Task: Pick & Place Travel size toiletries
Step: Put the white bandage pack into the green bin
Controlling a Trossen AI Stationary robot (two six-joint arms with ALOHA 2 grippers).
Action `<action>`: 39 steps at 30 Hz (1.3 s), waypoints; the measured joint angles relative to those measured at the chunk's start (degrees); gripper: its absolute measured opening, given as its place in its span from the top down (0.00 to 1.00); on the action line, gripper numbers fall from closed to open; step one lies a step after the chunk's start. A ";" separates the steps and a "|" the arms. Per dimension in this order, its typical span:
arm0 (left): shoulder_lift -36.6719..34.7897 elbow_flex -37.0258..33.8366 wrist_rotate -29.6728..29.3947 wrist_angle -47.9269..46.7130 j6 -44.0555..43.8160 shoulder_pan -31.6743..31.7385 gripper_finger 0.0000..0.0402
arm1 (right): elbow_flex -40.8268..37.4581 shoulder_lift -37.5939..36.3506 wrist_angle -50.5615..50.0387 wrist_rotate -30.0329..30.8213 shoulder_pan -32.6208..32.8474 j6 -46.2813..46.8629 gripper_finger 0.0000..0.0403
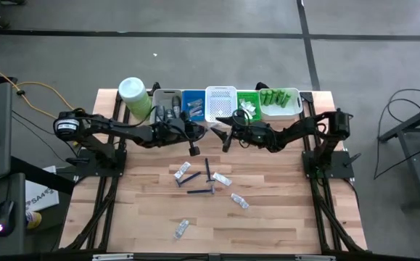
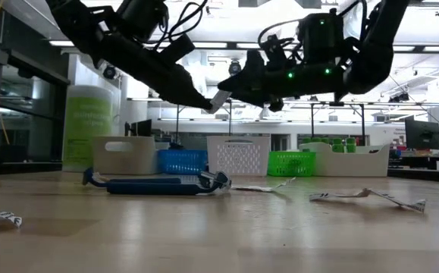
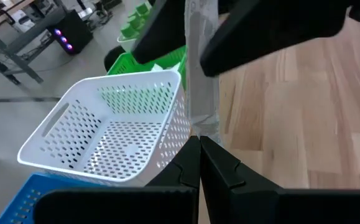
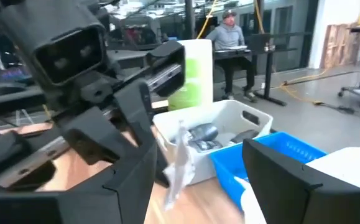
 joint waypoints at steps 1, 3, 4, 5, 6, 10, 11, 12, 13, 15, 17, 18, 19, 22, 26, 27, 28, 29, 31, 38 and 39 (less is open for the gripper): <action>0.00 0.00 -0.02 0.05 0.07 0.00 1.00 | 0.10 0.02 -0.19 -0.50 -0.37 0.47 0.43; 0.00 0.00 -0.04 0.27 0.11 0.02 1.00 | 0.22 0.02 -0.24 -0.99 -0.82 1.17 0.43; 0.00 0.00 -0.04 0.30 0.17 0.02 1.00 | 0.25 0.02 -0.27 -0.92 -1.00 1.31 0.43; 0.00 0.00 -0.07 0.30 0.34 0.02 1.00 | 0.25 0.02 -0.39 -0.93 -1.17 1.36 0.44; 0.00 0.00 -0.12 0.30 0.61 0.02 1.00 | 0.23 0.02 -0.43 -0.93 -1.26 1.33 0.45; 0.00 0.00 -0.15 0.40 1.01 0.02 1.00 | 0.23 0.02 -0.63 -2.50 -1.39 1.44 0.57; 0.00 0.00 -0.15 0.49 1.01 0.02 1.00 | 0.23 0.02 -0.94 -2.68 -1.45 1.78 0.62; 0.00 0.00 -0.15 0.51 1.01 0.02 1.00 | 0.23 0.02 -1.19 -2.63 -1.49 2.02 0.67; 0.00 0.00 -0.13 0.50 1.01 0.02 1.00 | 0.23 0.02 -1.24 -2.56 -1.53 2.24 0.72; 0.00 0.00 -0.11 0.49 1.01 0.02 1.00 | 0.23 0.02 -1.11 -2.42 -1.56 2.34 0.82; 0.00 0.00 -0.05 0.49 1.01 0.02 1.00 | 0.23 0.02 -1.12 -2.46 -1.54 2.30 0.92; 0.00 0.00 0.05 0.48 1.01 0.02 1.00 | 0.23 0.02 -1.14 -2.46 -1.54 2.26 0.96; 0.00 0.00 0.05 0.47 1.02 0.02 0.99 | 0.23 0.02 -1.12 -2.50 -1.52 2.25 0.98; 0.00 0.00 0.05 0.47 1.94 0.02 0.97 | 0.23 0.00 -1.16 -2.46 -1.54 1.98 0.99; 0.00 0.00 0.06 0.32 2.58 0.04 0.90 | 0.23 -0.02 -1.14 -2.42 -1.68 1.92 0.99; 0.00 0.00 0.05 0.21 2.89 0.04 0.87 | 0.23 -0.02 -1.16 -2.44 -1.86 1.95 0.99; 0.00 0.00 0.04 0.16 3.46 0.05 0.83 | 0.23 -0.02 -1.16 -2.44 -2.04 2.01 0.99; 0.00 -0.02 0.02 0.12 4.12 0.07 0.79 | 0.23 -0.02 -1.18 -2.44 -2.32 2.04 0.99; 0.00 -0.02 -0.25 0.12 4.47 0.07 0.71 | 0.23 -0.02 -1.16 -2.22 -2.86 2.04 0.99; 0.00 -0.04 -12.08 -2.69 4.46 0.10 0.50 | 0.23 -1.34 -2.62 1.96 -4.91 1.98 0.99; 0.00 -0.04 -13.19 -3.32 4.33 0.13 0.49 | 0.23 -2.20 -3.69 3.31 -5.17 1.89 0.99</action>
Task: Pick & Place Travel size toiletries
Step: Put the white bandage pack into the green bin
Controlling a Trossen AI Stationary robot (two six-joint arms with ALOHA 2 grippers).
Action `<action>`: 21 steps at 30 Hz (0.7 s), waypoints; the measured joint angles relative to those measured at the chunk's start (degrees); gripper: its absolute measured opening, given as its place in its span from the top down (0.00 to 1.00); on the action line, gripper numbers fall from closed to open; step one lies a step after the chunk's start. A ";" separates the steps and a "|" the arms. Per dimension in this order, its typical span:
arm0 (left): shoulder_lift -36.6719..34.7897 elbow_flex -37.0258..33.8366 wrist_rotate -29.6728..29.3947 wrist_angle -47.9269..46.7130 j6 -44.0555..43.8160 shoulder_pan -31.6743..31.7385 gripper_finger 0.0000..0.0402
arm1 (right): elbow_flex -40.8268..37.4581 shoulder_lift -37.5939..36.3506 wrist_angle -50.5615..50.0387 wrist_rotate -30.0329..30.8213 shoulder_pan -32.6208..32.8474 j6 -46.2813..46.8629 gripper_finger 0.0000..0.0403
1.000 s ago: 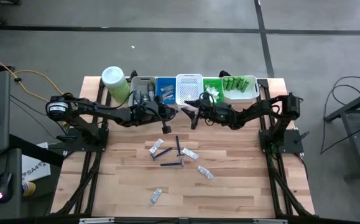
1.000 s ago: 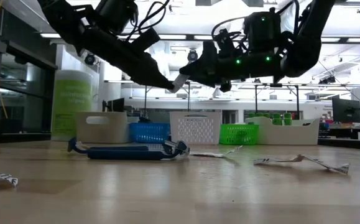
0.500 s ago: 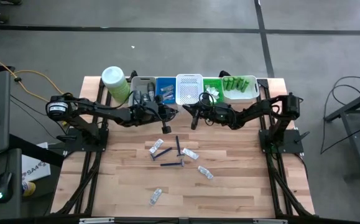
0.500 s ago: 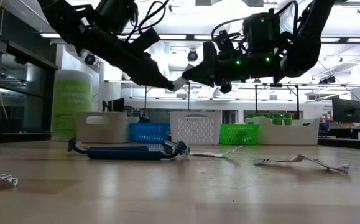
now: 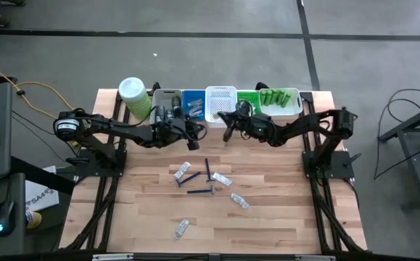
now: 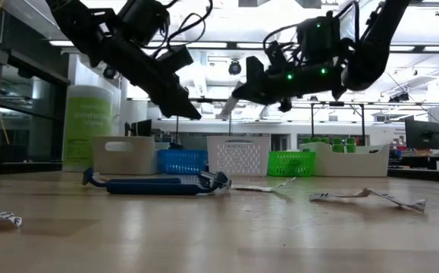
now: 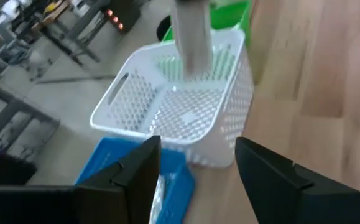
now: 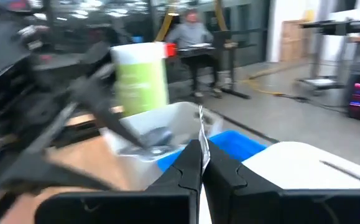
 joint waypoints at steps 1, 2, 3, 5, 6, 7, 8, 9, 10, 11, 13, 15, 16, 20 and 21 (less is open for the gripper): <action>0.00 0.00 -0.38 -0.70 -0.18 0.00 0.48 | 0.00 -0.88 -1.36 1.49 -0.23 -0.12 0.99; 0.00 0.00 -0.54 -1.32 -0.39 0.00 0.48 | 0.00 -1.83 -2.75 3.31 -0.48 -0.39 0.99; 0.00 0.00 -0.57 -2.02 -0.56 -0.04 0.48 | 0.00 -2.99 -4.67 4.98 -0.68 -0.96 0.99; 0.00 0.00 -0.63 -3.02 -1.34 -0.04 0.48 | -0.02 -5.65 -8.65 9.23 -1.00 -1.88 0.99; 0.00 0.00 -0.69 -3.40 -1.74 0.09 0.48 | -0.02 -6.79 -10.09 11.93 -1.00 -2.37 0.99; 0.00 0.00 -0.70 -3.72 -1.95 0.53 0.48 | -0.02 -8.12 -11.96 14.99 -0.99 -2.97 0.99; 0.00 0.00 -0.70 -4.12 -2.31 0.86 0.48 | -0.02 -9.48 -14.58 18.20 -0.99 -3.50 0.99; 0.00 0.00 -0.75 -4.52 -2.89 1.28 0.48 | -0.02 -10.62 -16.91 21.66 -0.98 -4.20 0.99; 0.00 0.00 -0.84 -4.88 -3.43 2.03 0.48 | -0.02 -11.60 -18.74 24.85 -0.96 -4.57 0.99; 0.00 0.00 -0.74 -5.15 -4.02 2.75 0.48 | -0.02 -12.47 -20.76 27.73 -0.97 -4.63 0.99; 0.00 0.00 0.82 -5.39 -5.10 3.98 0.48 | -0.02 -13.79 -25.17 32.01 -1.38 -3.90 0.99; 0.00 0.00 3.25 -5.30 -6.13 5.22 0.48 | 0.00 -13.93 -29.14 33.49 -2.11 -1.72 1.00; 0.00 0.00 4.16 -5.11 -6.37 5.62 0.48 | -0.01 -13.88 -31.08 32.96 -2.62 -0.28 1.00; -0.02 0.00 6.35 -4.47 -6.62 6.72 0.48 | 0.00 -13.17 -37.28 29.16 -4.78 6.95 1.00; -0.02 0.00 6.37 -4.43 -6.63 6.70 0.48 | 0.00 -13.03 -39.12 29.04 -5.34 8.52 1.00</action>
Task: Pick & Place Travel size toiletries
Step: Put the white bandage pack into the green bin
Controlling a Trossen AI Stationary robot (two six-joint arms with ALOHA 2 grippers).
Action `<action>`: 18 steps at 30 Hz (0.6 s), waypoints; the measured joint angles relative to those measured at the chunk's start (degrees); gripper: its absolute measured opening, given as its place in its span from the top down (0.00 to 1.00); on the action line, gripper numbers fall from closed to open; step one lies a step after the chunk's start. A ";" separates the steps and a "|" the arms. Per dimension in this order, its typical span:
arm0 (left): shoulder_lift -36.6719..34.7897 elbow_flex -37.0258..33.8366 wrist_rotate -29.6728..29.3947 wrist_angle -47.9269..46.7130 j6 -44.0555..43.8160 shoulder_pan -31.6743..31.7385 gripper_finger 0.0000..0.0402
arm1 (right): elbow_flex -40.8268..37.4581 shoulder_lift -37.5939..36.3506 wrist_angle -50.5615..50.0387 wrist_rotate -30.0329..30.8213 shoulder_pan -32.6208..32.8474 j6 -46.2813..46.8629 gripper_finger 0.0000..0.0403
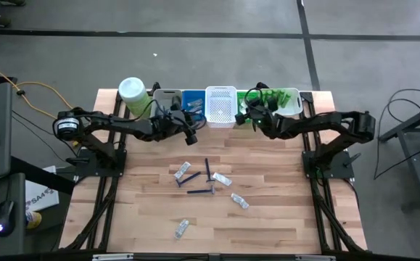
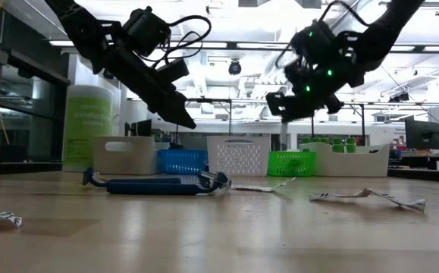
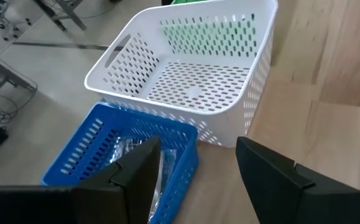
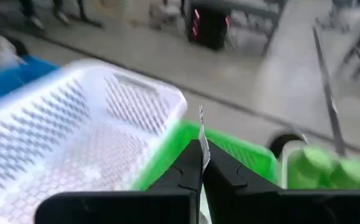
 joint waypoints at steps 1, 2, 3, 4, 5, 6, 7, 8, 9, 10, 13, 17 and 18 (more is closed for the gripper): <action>0.00 0.00 0.02 0.00 0.04 -0.01 0.48 | -0.04 0.11 -1.84 -0.21 -0.69 1.36 1.00; 0.00 0.00 0.02 0.02 0.04 0.01 0.48 | -0.06 0.15 -2.87 -0.46 -1.40 2.52 1.00; 0.00 0.00 0.02 0.02 0.04 0.01 0.48 | -0.06 0.14 -3.48 -1.07 -2.12 3.84 1.00; 0.00 0.00 0.02 0.02 0.04 -0.01 0.48 | -0.05 0.05 -4.12 -2.16 -2.85 5.37 1.00; 0.00 0.00 0.02 0.02 0.06 -0.01 0.48 | -0.04 0.04 -4.75 -3.16 -3.52 6.81 1.00; 0.00 0.00 0.02 0.02 0.04 -0.01 0.48 | -0.04 0.04 -5.29 -4.24 -4.14 8.02 0.99; 0.00 0.00 0.02 0.02 0.04 -0.01 0.48 | -0.04 0.06 -5.61 -5.43 -4.59 8.60 0.99; 0.00 0.00 0.04 0.02 0.04 -0.01 0.48 | -0.04 0.06 -5.71 -6.70 -5.06 9.10 0.99; 0.00 0.00 0.04 0.02 0.04 -0.01 0.48 | -0.04 0.06 -5.78 -7.63 -5.41 9.51 0.98; 0.00 0.00 0.04 0.02 0.04 -0.04 0.48 | -0.04 0.06 -6.12 -8.29 -5.66 9.86 0.96; 0.00 0.00 0.05 0.02 0.04 -0.04 0.48 | -0.04 0.06 -7.58 -8.91 -6.07 10.03 0.90; 0.00 0.00 1.64 0.03 0.01 -0.04 0.48 | -0.04 0.06 -7.60 -8.67 -6.05 10.05 0.78; 0.00 0.00 1.84 0.04 0.04 -0.04 0.48 | -0.04 0.06 -7.47 -8.69 -6.05 10.05 0.75</action>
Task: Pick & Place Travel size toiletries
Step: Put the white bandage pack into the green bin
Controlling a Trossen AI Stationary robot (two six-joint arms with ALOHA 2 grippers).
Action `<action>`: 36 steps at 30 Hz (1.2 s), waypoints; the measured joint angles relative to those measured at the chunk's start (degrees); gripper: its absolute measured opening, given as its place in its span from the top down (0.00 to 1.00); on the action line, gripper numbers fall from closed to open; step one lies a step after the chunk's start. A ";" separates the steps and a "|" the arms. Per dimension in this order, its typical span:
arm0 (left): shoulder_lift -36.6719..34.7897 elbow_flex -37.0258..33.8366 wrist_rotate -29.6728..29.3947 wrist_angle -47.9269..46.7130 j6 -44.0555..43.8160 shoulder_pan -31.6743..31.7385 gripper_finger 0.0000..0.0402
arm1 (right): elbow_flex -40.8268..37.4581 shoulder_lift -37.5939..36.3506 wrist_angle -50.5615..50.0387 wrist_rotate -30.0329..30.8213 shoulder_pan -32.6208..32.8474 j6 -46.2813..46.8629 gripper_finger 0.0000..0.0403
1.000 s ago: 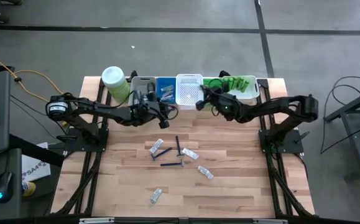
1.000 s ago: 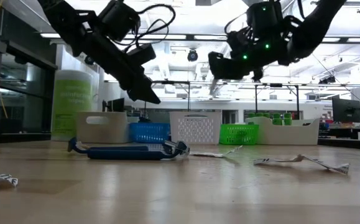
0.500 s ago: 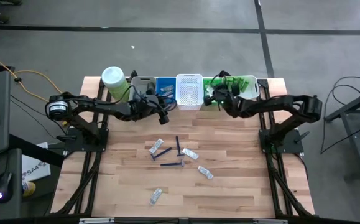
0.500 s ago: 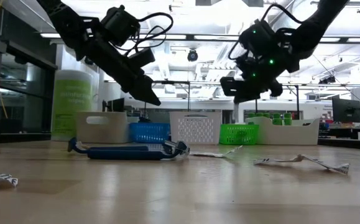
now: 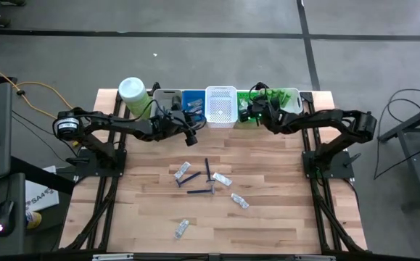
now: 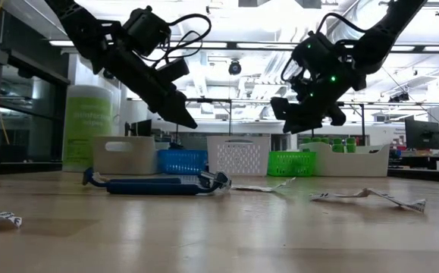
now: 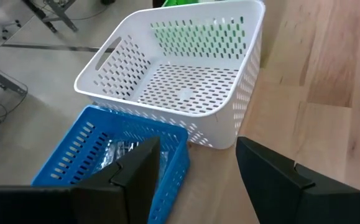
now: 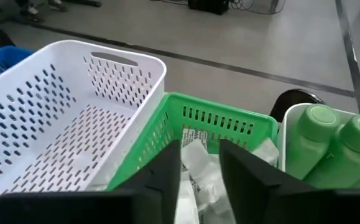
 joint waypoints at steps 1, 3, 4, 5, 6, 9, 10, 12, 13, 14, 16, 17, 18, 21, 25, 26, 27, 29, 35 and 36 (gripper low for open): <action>0.00 0.00 0.02 -0.03 -0.01 0.00 0.48 | 0.00 -0.01 0.15 -0.05 0.00 0.00 0.73; 0.00 0.00 0.04 -0.21 -0.10 0.00 0.48 | 0.00 -0.13 0.27 -0.52 0.04 0.00 0.68; -0.06 0.00 0.04 -0.52 -0.35 0.00 0.48 | 0.00 -0.15 0.32 -0.75 0.07 0.00 0.65; -0.36 0.00 0.10 -1.22 -0.99 0.00 0.48 | 0.00 -0.26 0.28 -1.29 0.13 -0.02 0.63; -0.84 0.00 0.15 -2.20 -1.81 0.00 0.48 | 0.00 -0.50 0.18 -2.12 0.13 -0.04 0.62; -2.60 0.03 0.40 -6.15 -4.68 0.00 0.48 | 0.02 -1.50 0.34 -5.29 0.43 -0.09 0.58; -3.28 0.02 1.02 -7.98 -5.90 0.00 0.48 | 0.02 -1.77 0.32 -5.92 0.64 -0.16 0.57; -4.65 0.02 3.85 -12.18 -8.53 0.00 0.48 | 0.02 -2.46 0.07 -6.33 1.24 -0.49 0.57; -5.28 0.06 6.73 -14.61 -9.87 0.05 0.48 | 0.02 -2.87 -0.09 -6.32 1.56 -0.77 0.57; -5.74 0.13 9.61 -17.12 -11.09 0.05 0.48 | 0.02 -3.27 0.02 -6.32 1.80 -1.32 0.57; -6.08 0.15 15.06 -21.36 -11.82 -0.03 0.48 | 0.02 -4.15 0.14 -6.29 2.41 -2.27 0.58; -6.14 0.15 17.69 -23.61 -10.87 -0.21 0.48 | 0.02 -4.42 0.16 -6.29 2.63 -2.82 0.58; -6.14 0.15 20.65 -25.95 -8.61 -0.77 0.48 | 0.02 -4.50 0.32 -6.26 2.90 -3.47 0.58; -6.04 -0.60 26.25 -31.71 -0.57 -2.75 0.48 | 0.02 -4.50 0.25 -6.28 3.45 -5.22 0.59; -6.01 -0.85 28.70 -37.97 8.55 -5.74 0.48 | 0.02 -4.50 0.08 -6.29 3.69 -6.26 0.59; -6.01 -0.85 28.78 -39.03 10.24 -6.44 0.48 | 0.02 -4.50 -0.12 -6.27 3.83 -6.31 0.59; -6.01 -0.85 29.26 -39.92 11.64 -7.11 0.48 | 0.02 -4.50 -0.16 -6.27 3.86 -6.52 0.59; -6.01 -0.85 30.92 -40.52 14.20 -8.45 0.48 | 0.02 -4.50 -0.13 -6.29 4.09 -6.72 0.59; -5.57 -0.85 32.67 -38.49 19.57 -12.74 0.48 | 0.02 -4.50 -0.14 -6.29 4.20 -7.58 0.59; -5.57 -0.85 32.64 -38.01 20.26 -13.25 0.48 | 0.02 -4.50 -0.14 -6.29 4.20 -7.58 0.60</action>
